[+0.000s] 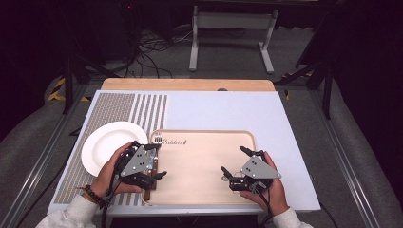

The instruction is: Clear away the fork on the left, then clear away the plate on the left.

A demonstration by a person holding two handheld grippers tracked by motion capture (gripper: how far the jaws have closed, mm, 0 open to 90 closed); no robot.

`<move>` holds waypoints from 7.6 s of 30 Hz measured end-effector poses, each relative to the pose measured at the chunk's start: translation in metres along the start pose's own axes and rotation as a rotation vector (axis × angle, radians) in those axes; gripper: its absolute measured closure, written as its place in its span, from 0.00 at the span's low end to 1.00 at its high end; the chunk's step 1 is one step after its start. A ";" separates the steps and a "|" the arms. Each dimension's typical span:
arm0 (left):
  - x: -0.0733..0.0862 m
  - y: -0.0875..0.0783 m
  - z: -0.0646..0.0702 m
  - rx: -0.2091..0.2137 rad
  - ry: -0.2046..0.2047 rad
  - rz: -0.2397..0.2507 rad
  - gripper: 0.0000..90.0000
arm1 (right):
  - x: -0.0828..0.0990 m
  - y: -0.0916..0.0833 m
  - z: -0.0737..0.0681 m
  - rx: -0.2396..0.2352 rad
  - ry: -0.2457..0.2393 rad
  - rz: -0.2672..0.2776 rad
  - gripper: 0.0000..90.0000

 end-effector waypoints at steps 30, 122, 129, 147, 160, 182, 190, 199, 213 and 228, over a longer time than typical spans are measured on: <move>-0.003 -0.015 0.000 -0.048 0.001 0.077 0.07 | 0.000 0.000 -0.001 -0.002 -0.005 0.001 0.17; 0.067 -0.070 -0.003 -0.189 -0.101 0.017 0.08 | -0.001 0.006 -0.006 -0.017 -0.003 -0.010 0.17; 0.078 -0.074 -0.002 -0.210 -0.119 -0.009 0.08 | -0.001 0.008 -0.007 -0.023 -0.005 -0.015 0.17; 0.114 -0.082 -0.007 -0.254 -0.220 -0.085 0.14 | 0.000 0.014 -0.003 -0.047 0.011 -0.014 0.17; 0.128 -0.083 -0.008 -0.311 -0.184 -0.146 0.13 | -0.004 0.020 -0.003 -0.057 0.002 -0.006 0.17; 0.127 -0.064 -0.008 -0.423 -0.030 -0.261 0.24 | -0.004 0.018 -0.006 -0.058 -0.003 -0.005 0.17; 0.127 -0.056 -0.010 -0.461 -0.004 -0.282 0.28 | -0.002 0.019 -0.009 -0.066 -0.018 -0.019 0.17; 0.121 -0.046 -0.010 -0.476 0.037 -0.285 0.29 | -0.002 0.013 -0.012 -0.043 -0.046 -0.023 0.17; 0.117 -0.040 -0.004 -0.413 0.072 -0.303 0.60 | -0.001 0.015 -0.012 -0.056 -0.033 -0.029 0.17; 0.112 -0.035 0.005 -0.416 0.158 -0.363 0.79 | 0.000 0.017 -0.013 -0.060 -0.047 -0.038 0.17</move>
Point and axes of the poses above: each handheld gripper's, and its own axes: y roughly forward along the jaws, x roughly out of its underside, z roughly to its right, the point moved 3 cm from there along y, roughly forward along the jaws, and after that the axes turned 5 degrees about -x, right-handed, at the moved point
